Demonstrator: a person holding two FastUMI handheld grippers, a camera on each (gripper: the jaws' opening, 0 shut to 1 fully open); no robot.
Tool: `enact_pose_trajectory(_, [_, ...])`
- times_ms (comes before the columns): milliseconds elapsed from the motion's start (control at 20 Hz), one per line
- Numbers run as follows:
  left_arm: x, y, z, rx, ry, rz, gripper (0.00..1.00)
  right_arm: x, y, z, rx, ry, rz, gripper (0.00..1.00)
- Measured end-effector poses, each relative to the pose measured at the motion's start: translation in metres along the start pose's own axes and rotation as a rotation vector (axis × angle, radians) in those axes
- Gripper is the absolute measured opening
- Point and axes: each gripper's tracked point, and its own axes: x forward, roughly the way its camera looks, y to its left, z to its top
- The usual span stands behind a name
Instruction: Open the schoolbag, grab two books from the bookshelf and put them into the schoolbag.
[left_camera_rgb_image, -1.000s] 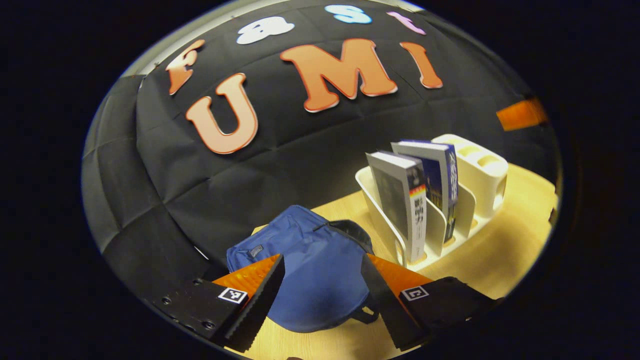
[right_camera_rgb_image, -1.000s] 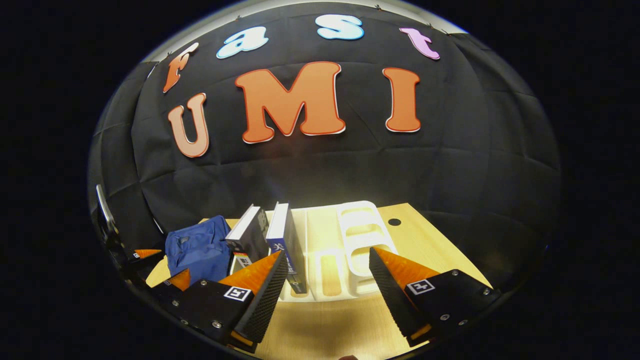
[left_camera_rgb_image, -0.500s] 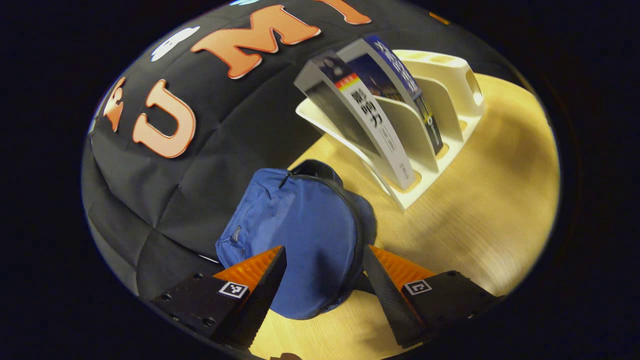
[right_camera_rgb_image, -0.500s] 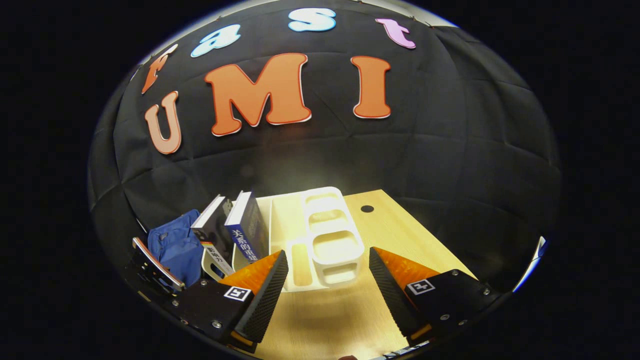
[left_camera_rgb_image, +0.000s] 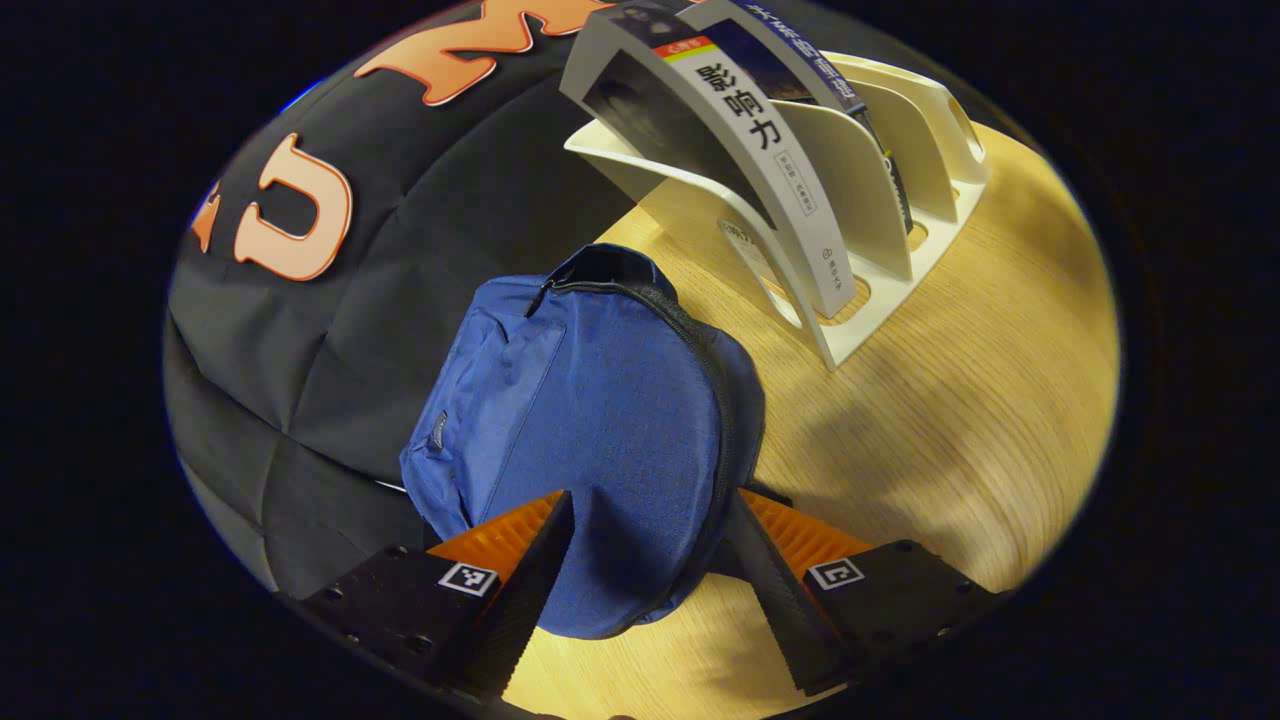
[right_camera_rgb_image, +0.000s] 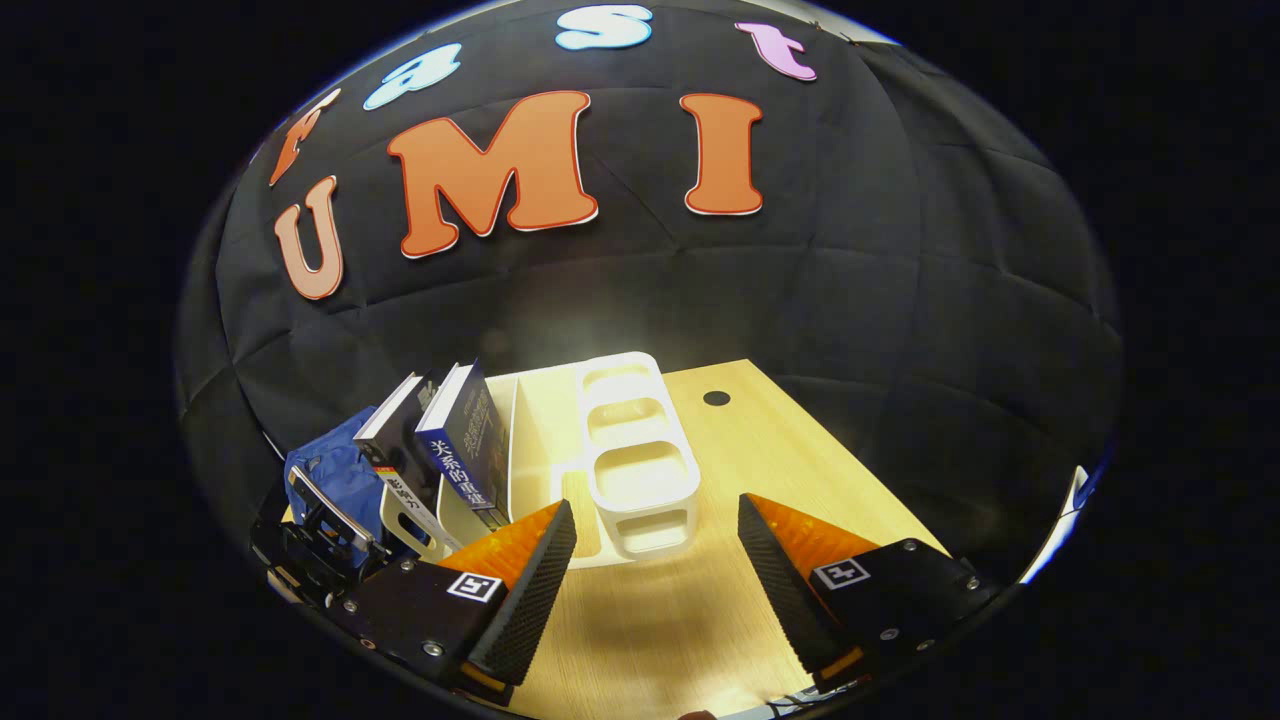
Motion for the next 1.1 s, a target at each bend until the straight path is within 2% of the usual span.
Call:
enact_pose_trajectory(100, [0.001,-0.003,0.000,-0.013,0.003,-0.016,0.95,0.003,0.007,-0.002,0.000,0.010,0.015,0.97])
enact_pose_trajectory(250, [0.001,-0.002,0.004,0.001,0.004,0.000,0.59,0.003,0.019,0.003,-0.002,-0.004,0.050,0.97])
enact_pose_trajectory(400, [0.005,-0.002,0.005,0.027,0.012,-0.006,0.44,0.005,0.023,0.003,-0.004,0.000,0.063,0.97])
enact_pose_trajectory(450, [0.008,-0.004,0.004,0.045,0.018,-0.020,0.42,0.005,0.023,0.004,-0.001,0.001,0.062,0.97])
enact_pose_trajectory(500, [0.008,-0.001,0.001,0.062,0.038,-0.018,0.19,0.006,0.023,0.005,0.000,-0.003,0.063,0.97])
enact_pose_trajectory(550, [0.009,-0.003,0.001,0.072,0.047,-0.036,0.07,0.007,0.023,0.005,0.003,-0.004,0.063,0.97])
enact_pose_trajectory(650, [0.006,-0.002,0.004,0.094,0.033,-0.070,0.04,0.008,0.023,0.006,0.010,0.005,0.068,0.97])
enact_pose_trajectory(800, [0.003,-0.001,0.002,0.060,0.023,-0.133,0.01,0.012,0.024,0.007,0.012,0.007,0.081,0.97])
enact_pose_trajectory(1000, [-0.010,0.001,0.008,-0.039,0.037,-0.327,0.01,0.016,0.032,0.010,0.036,0.013,0.094,0.97])
enact_pose_trajectory(1100, [-0.015,0.011,0.014,-0.036,0.030,-0.398,0.01,0.017,0.035,0.012,0.045,0.023,0.084,0.97])
